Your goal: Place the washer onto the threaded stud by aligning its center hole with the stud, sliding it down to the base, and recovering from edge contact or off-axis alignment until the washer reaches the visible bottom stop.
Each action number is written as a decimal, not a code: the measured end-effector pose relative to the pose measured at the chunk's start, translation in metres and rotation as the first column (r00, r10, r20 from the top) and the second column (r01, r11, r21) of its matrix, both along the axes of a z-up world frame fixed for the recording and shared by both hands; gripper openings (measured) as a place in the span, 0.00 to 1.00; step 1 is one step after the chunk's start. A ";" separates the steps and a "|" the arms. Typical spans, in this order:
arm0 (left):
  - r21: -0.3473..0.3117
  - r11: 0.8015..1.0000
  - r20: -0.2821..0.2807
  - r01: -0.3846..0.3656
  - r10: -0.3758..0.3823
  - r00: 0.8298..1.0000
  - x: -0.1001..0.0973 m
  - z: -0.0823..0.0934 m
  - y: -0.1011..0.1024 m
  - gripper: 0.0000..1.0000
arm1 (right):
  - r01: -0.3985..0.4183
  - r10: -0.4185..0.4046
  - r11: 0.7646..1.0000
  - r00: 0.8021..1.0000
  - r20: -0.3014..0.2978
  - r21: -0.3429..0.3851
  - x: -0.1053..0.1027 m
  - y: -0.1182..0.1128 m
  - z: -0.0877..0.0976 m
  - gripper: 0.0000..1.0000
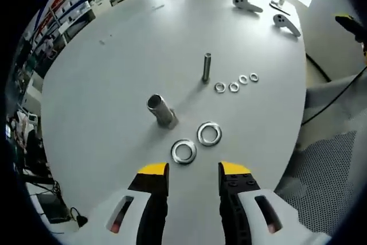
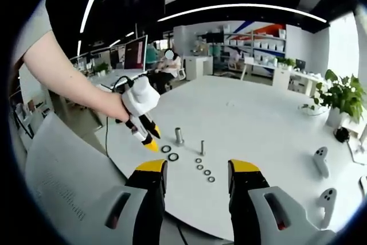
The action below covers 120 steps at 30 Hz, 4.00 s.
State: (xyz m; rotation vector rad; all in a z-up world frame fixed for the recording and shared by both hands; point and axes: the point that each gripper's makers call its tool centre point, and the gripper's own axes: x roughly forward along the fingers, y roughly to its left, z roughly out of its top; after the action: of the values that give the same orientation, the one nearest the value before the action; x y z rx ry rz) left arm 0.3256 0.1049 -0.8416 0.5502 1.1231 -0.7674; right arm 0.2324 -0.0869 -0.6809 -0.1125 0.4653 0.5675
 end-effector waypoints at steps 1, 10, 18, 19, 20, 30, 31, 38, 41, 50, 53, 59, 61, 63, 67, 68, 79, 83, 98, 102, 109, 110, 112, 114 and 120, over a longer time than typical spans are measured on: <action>0.004 1.000 -0.005 0.004 -0.004 1.000 0.002 -0.002 -0.001 0.33 | 0.000 0.000 1.000 1.000 -0.001 -0.001 0.000 0.000 0.000 0.44; 0.070 0.997 -0.066 0.044 -0.039 0.997 0.010 -0.019 0.002 0.32 | -0.006 0.006 1.000 1.000 -0.006 -0.006 0.000 0.001 -0.002 0.44; 0.077 0.995 -0.101 0.070 -0.062 0.993 0.007 -0.025 -0.001 0.27 | -0.005 0.005 1.000 1.000 -0.004 -0.005 0.000 0.000 -0.002 0.44; 0.079 0.995 -0.115 0.066 -0.057 0.992 0.006 -0.027 0.000 0.27 | -0.006 0.006 1.000 1.000 -0.005 -0.006 0.000 0.000 -0.002 0.44; 0.095 0.993 -0.134 0.074 -0.061 0.989 0.003 -0.031 0.002 0.27 | -0.005 0.005 1.000 1.000 -0.006 -0.005 0.000 0.000 -0.002 0.44; 0.115 0.990 -0.108 0.083 -0.071 0.992 0.012 -0.033 0.002 0.26 | -0.003 0.003 1.000 1.000 -0.006 -0.003 0.000 0.000 -0.002 0.44; 0.117 0.990 -0.110 0.079 -0.066 0.992 0.012 -0.033 0.001 0.26 | -0.004 0.004 1.000 1.000 -0.004 -0.004 0.000 0.000 -0.002 0.44; 0.127 0.988 -0.116 0.086 -0.071 0.991 0.011 -0.034 0.000 0.26 | -0.008 0.008 1.000 1.000 0.002 -0.003 0.000 0.001 -0.001 0.44; 0.147 0.984 -0.130 0.103 -0.084 0.988 0.011 -0.034 0.000 0.26 | -0.007 0.007 1.000 1.000 -0.003 -0.004 -0.001 0.001 -0.002 0.44; 0.198 0.974 -0.175 0.110 -0.075 0.982 0.012 -0.035 -0.001 0.27 | -0.016 0.015 1.000 1.000 -0.010 -0.007 -0.002 0.002 -0.003 0.44; 0.195 0.975 -0.176 0.110 -0.075 0.982 0.012 -0.035 0.000 0.27 | -0.020 0.020 1.000 1.000 -0.009 -0.010 -0.002 0.002 -0.003 0.43; 0.200 0.972 -0.177 0.126 -0.090 0.980 0.013 -0.036 0.000 0.27 | -0.025 0.025 1.000 1.000 -0.007 -0.008 -0.003 0.003 -0.003 0.42; 0.200 0.972 -0.177 0.126 -0.091 0.980 0.012 -0.036 0.000 0.27 | -0.023 0.023 1.000 1.000 -0.007 -0.006 -0.002 0.003 -0.003 0.42; 0.198 0.971 -0.179 0.132 -0.096 0.979 0.013 -0.036 0.000 0.27 | -0.028 0.028 1.000 0.999 -0.015 -0.009 -0.003 0.004 -0.004 0.42; 0.200 0.971 -0.181 0.134 -0.097 0.979 0.013 -0.036 0.000 0.25 | -0.033 0.033 0.999 0.999 -0.014 -0.012 -0.003 0.004 -0.005 0.42; 0.201 0.971 -0.178 0.130 -0.094 0.979 0.013 -0.036 0.000 0.25 | -0.034 0.034 0.999 0.999 -0.016 -0.014 -0.004 0.004 -0.005 0.42; 0.217 0.968 -0.175 0.126 -0.088 0.981 0.012 -0.035 0.000 0.21 | -0.049 0.049 0.999 0.999 -0.013 -0.015 -0.005 0.007 -0.005 0.41; 0.195 0.976 -0.169 0.101 -0.068 0.983 0.012 -0.034 0.001 0.21 | -0.058 0.058 0.998 0.998 -0.016 -0.015 -0.006 0.009 -0.005 0.41; 0.285 0.952 -0.205 0.109 -0.051 0.977 0.012 -0.036 -0.001 0.21 | -0.097 0.096 0.995 0.995 -0.033 -0.020 -0.011 0.015 -0.008 0.41; 0.307 0.945 -0.223 0.116 -0.047 0.974 0.013 -0.038 -0.001 0.21 | -0.107 0.106 0.994 0.994 -0.041 -0.021 -0.012 0.016 -0.010 0.41; 0.335 0.934 -0.250 0.123 -0.038 0.968 0.012 -0.037 -0.001 0.22 | -0.116 0.115 0.993 0.992 -0.042 -0.020 -0.013 0.018 -0.011 0.41; 0.334 0.935 -0.246 0.120 -0.036 0.968 0.012 -0.037 0.000 0.22 | -0.119 0.118 0.993 0.992 -0.042 -0.019 -0.013 0.018 -0.010 0.41; 0.324 0.940 -0.231 0.107 -0.031 0.972 0.011 -0.036 0.001 0.22 | -0.123 0.122 0.992 0.992 -0.043 -0.022 -0.013 0.019 -0.011 0.41; 0.310 0.945 -0.222 0.107 -0.038 0.974 0.011 -0.035 0.001 0.22 | -0.128 0.126 0.992 0.991 -0.050 -0.024 -0.014 0.019 -0.012 0.41; 0.283 0.954 -0.210 0.094 -0.034 0.977 0.011 -0.036 0.000 0.22 | -0.128 0.127 0.991 0.991 -0.049 -0.024 -0.014 0.019 -0.012 0.41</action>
State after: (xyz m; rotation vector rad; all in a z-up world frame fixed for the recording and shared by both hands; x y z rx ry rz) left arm 0.3370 0.1047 -0.8773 0.7728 1.4269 -0.7299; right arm 0.2187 -0.0675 -0.6927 -0.1557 0.5148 0.6906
